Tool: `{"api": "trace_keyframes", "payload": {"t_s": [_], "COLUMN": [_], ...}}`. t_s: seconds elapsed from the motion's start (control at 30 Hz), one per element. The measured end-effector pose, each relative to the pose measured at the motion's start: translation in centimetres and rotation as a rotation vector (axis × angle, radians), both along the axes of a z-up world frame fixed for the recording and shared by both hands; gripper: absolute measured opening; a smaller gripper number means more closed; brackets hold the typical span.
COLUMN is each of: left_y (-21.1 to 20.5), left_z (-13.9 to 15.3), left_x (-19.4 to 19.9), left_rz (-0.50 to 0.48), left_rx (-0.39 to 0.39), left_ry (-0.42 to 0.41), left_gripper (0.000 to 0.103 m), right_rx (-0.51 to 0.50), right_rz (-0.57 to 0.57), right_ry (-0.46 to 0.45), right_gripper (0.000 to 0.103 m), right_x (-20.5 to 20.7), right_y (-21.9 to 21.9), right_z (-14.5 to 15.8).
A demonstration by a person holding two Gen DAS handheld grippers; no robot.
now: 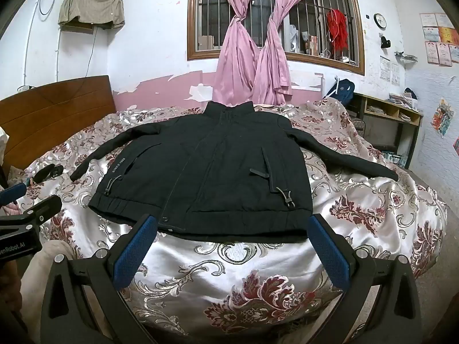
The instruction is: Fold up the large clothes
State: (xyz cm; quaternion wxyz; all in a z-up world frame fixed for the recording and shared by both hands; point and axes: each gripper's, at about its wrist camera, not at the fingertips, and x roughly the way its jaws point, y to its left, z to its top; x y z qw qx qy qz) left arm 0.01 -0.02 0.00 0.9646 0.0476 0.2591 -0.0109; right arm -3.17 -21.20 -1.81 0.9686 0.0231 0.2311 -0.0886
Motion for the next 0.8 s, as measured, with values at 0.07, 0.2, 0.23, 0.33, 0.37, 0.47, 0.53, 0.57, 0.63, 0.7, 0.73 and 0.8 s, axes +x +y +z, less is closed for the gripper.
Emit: {"api": "trace_keyframes", "payload": {"t_s": [0.07, 0.2, 0.23, 0.33, 0.37, 0.47, 0.53, 0.57, 0.63, 0.7, 0.73, 0.8], "left_y": [-0.01, -0.09, 0.01, 0.0, -0.02, 0.02, 0.08, 0.1, -0.02, -0.09, -0.15, -0.3], "left_z": [0.0, 0.03, 0.08, 0.01, 0.01, 0.03, 0.06, 0.08, 0.02, 0.05, 0.06, 0.08], "left_x": [0.01, 0.08, 0.02, 0.01, 0.04, 0.02, 0.13, 0.19, -0.01, 0.01, 0.03, 0.08], "left_rz": [0.002, 0.005, 0.002, 0.001, 0.0, 0.001, 0.002, 0.003, 0.002, 0.002, 0.002, 0.001], "left_rx": [0.0, 0.004, 0.0, -0.001, -0.001, -0.003, -0.006, -0.008, -0.003, -0.004, -0.004, -0.004], "left_ry": [-0.001, -0.001, -0.003, -0.003, -0.002, -0.004, -0.002, -0.002, -0.006, -0.006, -0.006, -0.006], "left_gripper": [0.103, 0.103, 0.103, 0.103, 0.103, 0.103, 0.103, 0.103, 0.103, 0.103, 0.103, 0.103], "right_rx": [0.0, 0.0, 0.0, 0.0, 0.0, 0.001, 0.0, 0.0, 0.0, 0.0, 0.0, 0.0], "right_rz": [0.0, 0.0, 0.0, 0.0, 0.0, 0.0, 0.001, 0.0, 0.0, 0.0, 0.0, 0.0], "right_ry": [0.002, 0.004, 0.004, 0.003, 0.003, 0.004, 0.004, 0.003, 0.004, 0.004, 0.004, 0.004], "right_gripper": [0.102, 0.102, 0.102, 0.102, 0.102, 0.102, 0.102, 0.102, 0.102, 0.102, 0.102, 0.102], "right_x": [0.01, 0.02, 0.02, 0.01, 0.02, 0.03, 0.01, 0.0, 0.04, 0.04, 0.03, 0.03], "right_y": [0.0, 0.01, 0.01, 0.02, 0.02, 0.03, 0.04, 0.04, 0.05, 0.04, 0.04, 0.04], "right_z": [-0.01, -0.02, -0.02, -0.02, -0.03, -0.04, -0.02, -0.03, -0.05, -0.05, -0.06, -0.06]}}
